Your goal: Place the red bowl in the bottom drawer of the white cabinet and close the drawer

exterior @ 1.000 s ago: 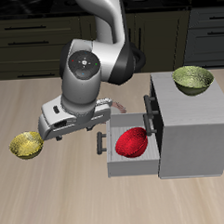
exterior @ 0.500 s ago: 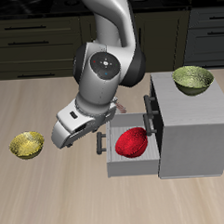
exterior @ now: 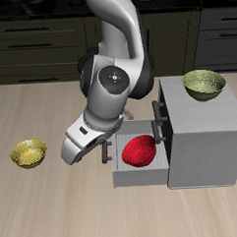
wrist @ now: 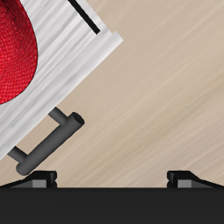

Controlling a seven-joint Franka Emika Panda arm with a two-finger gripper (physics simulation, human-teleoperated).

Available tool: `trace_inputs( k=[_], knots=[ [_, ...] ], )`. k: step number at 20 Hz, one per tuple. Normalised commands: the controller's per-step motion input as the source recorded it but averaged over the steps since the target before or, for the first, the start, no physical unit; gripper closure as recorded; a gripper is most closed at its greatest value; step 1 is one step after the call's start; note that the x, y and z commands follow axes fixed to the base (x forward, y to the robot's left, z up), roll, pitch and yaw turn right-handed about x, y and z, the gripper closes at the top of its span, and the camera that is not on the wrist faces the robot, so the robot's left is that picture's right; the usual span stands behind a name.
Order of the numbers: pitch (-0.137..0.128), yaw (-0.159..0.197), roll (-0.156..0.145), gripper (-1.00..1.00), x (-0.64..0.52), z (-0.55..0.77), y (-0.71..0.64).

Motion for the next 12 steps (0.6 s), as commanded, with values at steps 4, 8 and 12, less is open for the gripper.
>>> trace_inputs(
  k=[4,8,12],
  knots=[
    [0.023,0.043,0.01,-1.0,-0.06,-0.25,-0.02],
    [0.054,0.026,-0.01,-1.0,-0.05,-0.35,-0.1],
    [0.016,0.017,-0.008,-1.0,0.0,-0.18,0.03]
  ],
)
